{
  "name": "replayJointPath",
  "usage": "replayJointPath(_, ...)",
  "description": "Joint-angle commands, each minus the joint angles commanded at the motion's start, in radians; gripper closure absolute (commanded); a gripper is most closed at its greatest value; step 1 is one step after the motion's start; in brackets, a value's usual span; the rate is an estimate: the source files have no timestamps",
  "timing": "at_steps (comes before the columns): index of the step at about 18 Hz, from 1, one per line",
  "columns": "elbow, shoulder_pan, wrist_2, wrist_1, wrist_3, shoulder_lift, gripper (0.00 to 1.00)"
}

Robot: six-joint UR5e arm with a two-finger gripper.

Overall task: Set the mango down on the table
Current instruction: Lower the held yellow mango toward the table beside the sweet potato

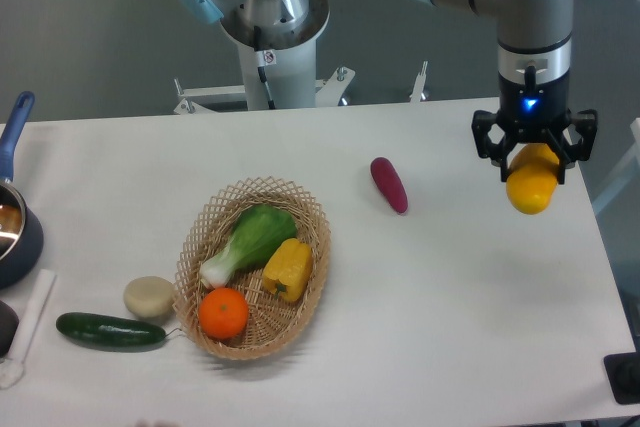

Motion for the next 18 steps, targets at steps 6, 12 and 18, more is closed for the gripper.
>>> replayJointPath(6, -0.017, 0.002, 0.000, 0.000, 0.011, -0.003, 0.28)
replayJointPath(12, -0.038, -0.011, 0.003, 0.000, -0.003, -0.029, 0.28)
replayJointPath(18, -0.049, -0.060, 0.005, 0.026, -0.113, -0.097, 0.28)
